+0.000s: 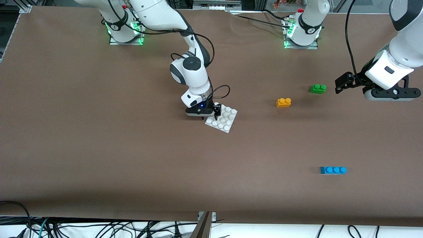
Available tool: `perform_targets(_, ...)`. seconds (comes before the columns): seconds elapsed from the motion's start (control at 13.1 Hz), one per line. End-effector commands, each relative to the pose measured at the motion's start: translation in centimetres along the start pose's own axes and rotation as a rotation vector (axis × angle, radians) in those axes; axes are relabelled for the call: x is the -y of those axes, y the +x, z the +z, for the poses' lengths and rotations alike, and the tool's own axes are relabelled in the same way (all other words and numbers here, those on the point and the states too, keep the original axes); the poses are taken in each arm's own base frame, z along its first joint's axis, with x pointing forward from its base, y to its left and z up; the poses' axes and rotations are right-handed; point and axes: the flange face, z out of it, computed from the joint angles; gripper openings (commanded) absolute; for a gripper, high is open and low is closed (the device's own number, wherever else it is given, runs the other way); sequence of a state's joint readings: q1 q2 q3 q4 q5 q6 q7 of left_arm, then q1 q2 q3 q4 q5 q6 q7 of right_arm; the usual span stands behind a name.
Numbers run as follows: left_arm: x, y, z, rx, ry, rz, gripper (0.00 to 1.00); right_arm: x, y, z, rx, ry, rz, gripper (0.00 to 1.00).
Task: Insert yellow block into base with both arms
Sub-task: 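Slide the white base plate toward the yellow block with the right gripper, then release the base plate and draw the right gripper back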
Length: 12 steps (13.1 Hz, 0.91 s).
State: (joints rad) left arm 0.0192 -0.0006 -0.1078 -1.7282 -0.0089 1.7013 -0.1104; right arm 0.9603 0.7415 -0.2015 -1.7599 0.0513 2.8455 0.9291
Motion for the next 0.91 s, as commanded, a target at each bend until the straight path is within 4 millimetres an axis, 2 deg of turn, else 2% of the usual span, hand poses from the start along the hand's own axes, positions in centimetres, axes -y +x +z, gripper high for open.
perform_targets(0.0, -0.1, 0.3, -0.6, 0.010, -0.024, -0.008, 1.00, 0.6, 0.6, 0.2, 0.000, -0.003, -0.009, 0.72)
perform_targets(0.08, -0.1, 0.3, -0.5, 0.012, -0.024, -0.008, 1.00, 0.6, 0.6, 0.0, 0.016, -0.022, -0.006, 0.72)
perform_targets(0.15, -0.1, 0.3, -0.6, 0.010, -0.024, -0.008, 1.00, 0.8, 1.5, -0.4, 0.029, -0.042, -0.001, 0.73)
perform_targets(0.23, -0.1, 0.3, -0.5, 0.012, -0.024, -0.008, 1.00, 0.9, 3.1, -1.2, 0.054, -0.081, 0.011, 0.84)
perform_targets(0.3, -0.1, 0.3, -0.5, 0.012, -0.024, -0.008, 1.00, 0.7, 5.0, -2.1, 0.090, -0.129, 0.005, 0.90)
perform_targets(0.46, -0.1, 0.3, -0.5, 0.012, -0.024, -0.008, 1.00, 0.8, 7.8, -4.4, 0.136, -0.169, -0.006, 0.99)
perform_targets(0.53, -0.1, 0.3, -0.6, 0.010, -0.024, -0.008, 1.00, 0.6, 9.2, -5.8, 0.144, -0.178, -0.004, 0.99)
perform_targets(0.84, -0.1, 0.3, -0.5, 0.011, -0.022, -0.008, 1.00, -4.5, 15.4, -10.6, 0.196, -0.222, 0.008, 1.00)
